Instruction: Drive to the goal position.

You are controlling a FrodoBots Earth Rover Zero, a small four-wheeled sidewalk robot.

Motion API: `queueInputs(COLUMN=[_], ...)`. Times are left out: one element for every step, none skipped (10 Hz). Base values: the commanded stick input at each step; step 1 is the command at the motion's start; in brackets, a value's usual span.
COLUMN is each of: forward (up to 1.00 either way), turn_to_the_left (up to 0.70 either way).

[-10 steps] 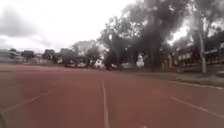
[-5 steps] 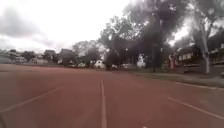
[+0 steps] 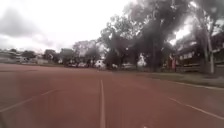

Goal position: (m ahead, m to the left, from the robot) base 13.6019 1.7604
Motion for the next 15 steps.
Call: queueInputs(forward=[0.67, 0.67, 0.67, 0.67, 0.67, 0.67, 0.67, 0.67, 0.67, 0.67, 0.67, 0.67, 0.67, 0.67, 0.67], turn_to_the_left=[0.00, 0.00, 0.00, 0.00, 0.00, 0.00, 0.00, 0.00, 0.00, 0.00, 0.00, 0.00, 0.00, 0.00, 0.00])
